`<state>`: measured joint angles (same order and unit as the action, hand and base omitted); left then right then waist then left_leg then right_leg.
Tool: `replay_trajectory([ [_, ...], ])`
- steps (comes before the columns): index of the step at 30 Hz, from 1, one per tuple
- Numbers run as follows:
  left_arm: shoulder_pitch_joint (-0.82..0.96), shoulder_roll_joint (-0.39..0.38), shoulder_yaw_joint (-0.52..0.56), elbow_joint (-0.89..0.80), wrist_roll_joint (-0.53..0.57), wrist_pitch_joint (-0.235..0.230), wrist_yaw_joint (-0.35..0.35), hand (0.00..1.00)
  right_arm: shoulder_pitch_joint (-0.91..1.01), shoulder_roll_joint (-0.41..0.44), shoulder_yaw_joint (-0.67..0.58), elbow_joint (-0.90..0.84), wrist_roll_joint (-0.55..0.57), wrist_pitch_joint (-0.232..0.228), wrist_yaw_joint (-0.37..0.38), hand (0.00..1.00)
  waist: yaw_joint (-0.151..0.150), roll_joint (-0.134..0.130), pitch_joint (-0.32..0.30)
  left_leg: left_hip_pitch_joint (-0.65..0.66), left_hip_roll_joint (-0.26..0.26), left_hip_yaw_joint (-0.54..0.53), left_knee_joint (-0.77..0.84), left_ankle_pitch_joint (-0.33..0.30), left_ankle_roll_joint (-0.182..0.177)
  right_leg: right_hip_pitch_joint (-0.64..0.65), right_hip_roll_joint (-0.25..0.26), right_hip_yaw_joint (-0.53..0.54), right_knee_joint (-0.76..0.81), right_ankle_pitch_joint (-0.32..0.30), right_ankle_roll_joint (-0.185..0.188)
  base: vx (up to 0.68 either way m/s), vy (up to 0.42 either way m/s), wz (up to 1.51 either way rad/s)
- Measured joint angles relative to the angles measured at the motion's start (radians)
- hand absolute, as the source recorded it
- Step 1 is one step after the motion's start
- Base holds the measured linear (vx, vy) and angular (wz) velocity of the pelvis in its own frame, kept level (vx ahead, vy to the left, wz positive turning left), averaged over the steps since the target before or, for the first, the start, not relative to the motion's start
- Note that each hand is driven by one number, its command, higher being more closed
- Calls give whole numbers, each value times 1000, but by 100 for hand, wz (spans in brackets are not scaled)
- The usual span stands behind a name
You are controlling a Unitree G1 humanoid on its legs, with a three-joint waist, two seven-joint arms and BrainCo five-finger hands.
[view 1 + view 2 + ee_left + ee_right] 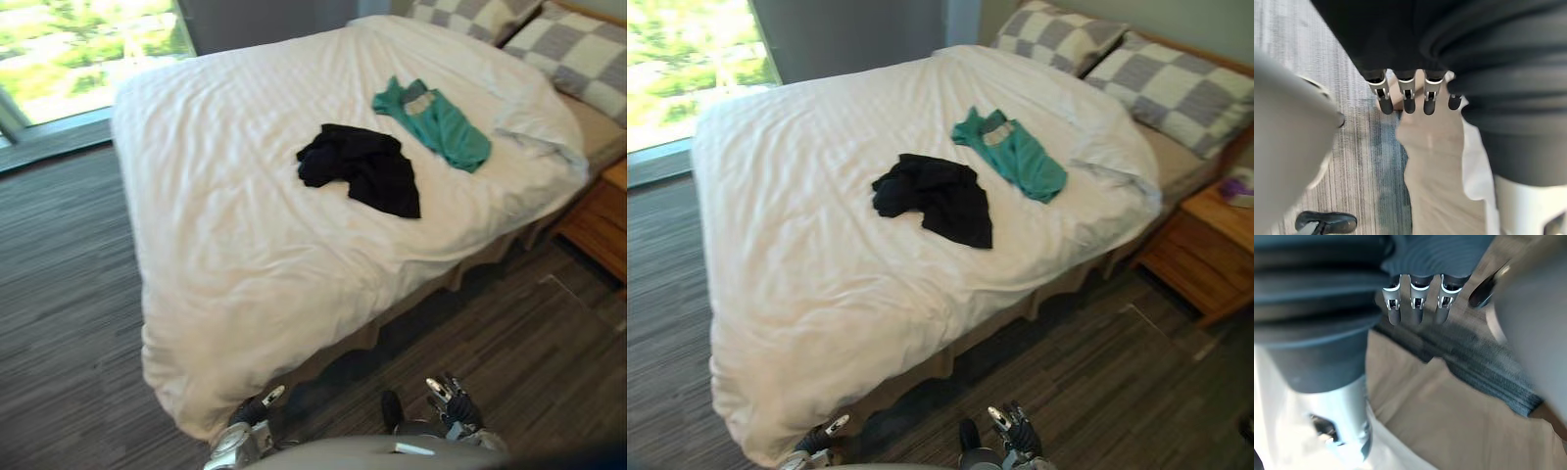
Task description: Tidy the bed and pick cloth on bed and put in laundry
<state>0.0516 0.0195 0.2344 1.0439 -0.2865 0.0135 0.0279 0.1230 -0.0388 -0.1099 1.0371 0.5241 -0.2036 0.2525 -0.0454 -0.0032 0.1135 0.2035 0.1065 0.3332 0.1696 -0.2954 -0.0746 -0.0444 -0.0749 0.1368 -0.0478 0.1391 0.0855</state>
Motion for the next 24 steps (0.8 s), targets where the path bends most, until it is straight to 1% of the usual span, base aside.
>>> replay_trajectory([
  [1,-10,-13,0,-2,-1,0,-5,0,0,-2,9,-7,3,-1,-16,0,1,4,-1,10,2,33,-11,4,7,-14,-21,-104,31,-35,-44,-41,59,-54],
  [2,-14,-23,0,-5,1,1,-16,0,0,-7,12,-21,5,-4,-29,0,0,13,-1,10,10,55,-14,6,10,-44,-38,-193,94,-56,-77,-17,38,-48],
  [3,-13,-27,0,-8,1,1,-25,0,-1,-10,20,-28,6,-10,-37,0,1,17,-1,12,17,68,-16,6,10,-67,-44,-235,160,-64,-89,106,17,-52],
  [4,-11,-29,-1,-12,3,1,-31,0,0,-13,37,-37,11,-20,-55,0,-1,19,-1,27,26,90,-24,8,5,-89,-44,-287,264,-116,-82,170,-5,-67],
  [5,-9,-29,0,-14,6,1,-36,0,5,-14,48,-40,17,-26,-74,0,1,15,0,49,19,109,-28,10,1,-98,-41,-317,298,-136,-77,168,-3,-85],
  [6,-9,-33,-1,-10,7,1,-44,0,11,-17,53,-41,24,-37,-89,0,-1,12,-3,61,10,125,-26,15,5,-108,-33,-309,313,-136,-77,77,-21,-102],
  [7,-11,-35,-12,-1,18,2,-50,0,10,-17,62,-41,28,-50,-109,0,-6,6,-5,64,-5,131,-24,39,41,-124,-30,-293,320,-126,-83,17,-50,-91],
  [8,-17,-36,-24,1,24,3,-50,0,9,-18,68,-41,31,-54,-117,0,-11,4,-3,64,-15,137,-24,53,64,-131,-28,-285,313,-107,-91,-30,-88,-119],
  [9,-26,-42,-45,0,24,4,-50,0,0,-25,80,-38,32,-61,-134,0,-14,4,-1,57,-22,173,-24,82,110,-132,-3,-278,237,-27,-104,-43,-67,-119],
  [10,-17,-43,-50,-1,23,4,-50,0,-17,-26,81,-39,31,-62,-142,0,-3,21,-7,55,-14,196,-28,93,126,-127,14,-274,193,10,-107,-103,-123,-159],
  [11,-14,-47,-64,-2,18,4,-45,0,-33,-32,81,-45,21,-58,-156,0,-2,45,9,65,10,233,-31,92,116,-183,11,-318,390,-122,-171,-27,-126,-119],
  [12,-17,-43,-114,-6,0,4,-41,0,-36,-24,86,-47,18,-51,-171,0,-23,13,13,95,-10,262,-23,83,87,-228,-69,-385,678,-262,-176,-16,-136,-91],
  [13,-20,-35,-140,-10,-6,2,-39,0,-24,-14,88,-47,11,-50,-181,0,-33,-2,18,101,-38,271,-9,79,74,-230,-99,-416,708,-278,-167,1,-106,-97],
  [14,-40,-35,-158,2,-10,2,-29,0,-22,-23,102,-60,0,-49,-190,0,-16,-8,17,105,-31,281,35,78,73,-202,-76,-442,681,-271,-190,-105,-117,-163],
  [15,-36,-32,-179,4,-21,3,-21,0,-46,-24,136,-61,0,-49,-203,0,1,-6,12,87,-57,236,15,45,78,-129,-12,-363,479,-252,-164,-172,-135,-195],
  [16,-32,-41,-199,6,-30,2,-20,0,-61,-21,150,-60,0,-43,-213,0,14,21,4,70,-62,206,-35,56,92,-83,26,-326,360,-239,-141,-243,-123,-195],
  [17,-39,-62,-232,-3,-43,-3,-19,0,-106,-26,158,-68,1,-40,-232,0,9,91,27,40,-4,214,-70,97,66,-111,18,-420,526,-338,-198,-173,-122,-128],
  [18,-40,-57,-272,-6,-43,5,-12,0,-111,-18,193,-68,1,-37,-248,0,-3,63,22,37,-30,234,-50,90,53,-88,-92,-456,647,-402,-122,-97,-165,-115],
  [19,-46,-38,-300,-9,-45,6,-3,0,-111,5,230,-67,0,-21,-261,0,3,29,23,20,-35,258,2,79,37,-47,-90,-406,532,-457,-80,-5,-163,-61],
  [20,-50,-46,-306,-7,-45,6,6,0,-114,10,246,-67,-1,-13,-266,0,8,47,31,3,-10,263,24,72,27,-31,-59,-396,485,-425,-81,-42,-189,-62],
  [21,-52,-54,-326,-8,-45,16,10,0,-120,5,261,-69,-6,-8,-276,0,9,87,30,-28,35,262,62,77,34,12,-1,-380,359,-363,-98,-110,-194,-65],
  [22,-50,-54,-336,-27,-48,28,19,0,-130,1,285,-66,-8,8,-300,0,10,89,41,-59,48,239,116,85,39,53,25,-343,243,-305,-102,-106,-173,-66],
  [23,-47,-52,-334,-40,-51,32,22,0,-130,-1,294,-63,-9,14,-307,0,11,86,42,-70,43,209,126,85,38,60,25,-329,220,-290,-105,-105,-134,-81],
  [24,-37,-51,-325,-54,-55,43,22,0,-130,-11,306,-57,-8,22,-321,0,15,84,43,-91,7,124,131,84,38,68,29,-291,191,-268,-108,-72,-64,-89],
])
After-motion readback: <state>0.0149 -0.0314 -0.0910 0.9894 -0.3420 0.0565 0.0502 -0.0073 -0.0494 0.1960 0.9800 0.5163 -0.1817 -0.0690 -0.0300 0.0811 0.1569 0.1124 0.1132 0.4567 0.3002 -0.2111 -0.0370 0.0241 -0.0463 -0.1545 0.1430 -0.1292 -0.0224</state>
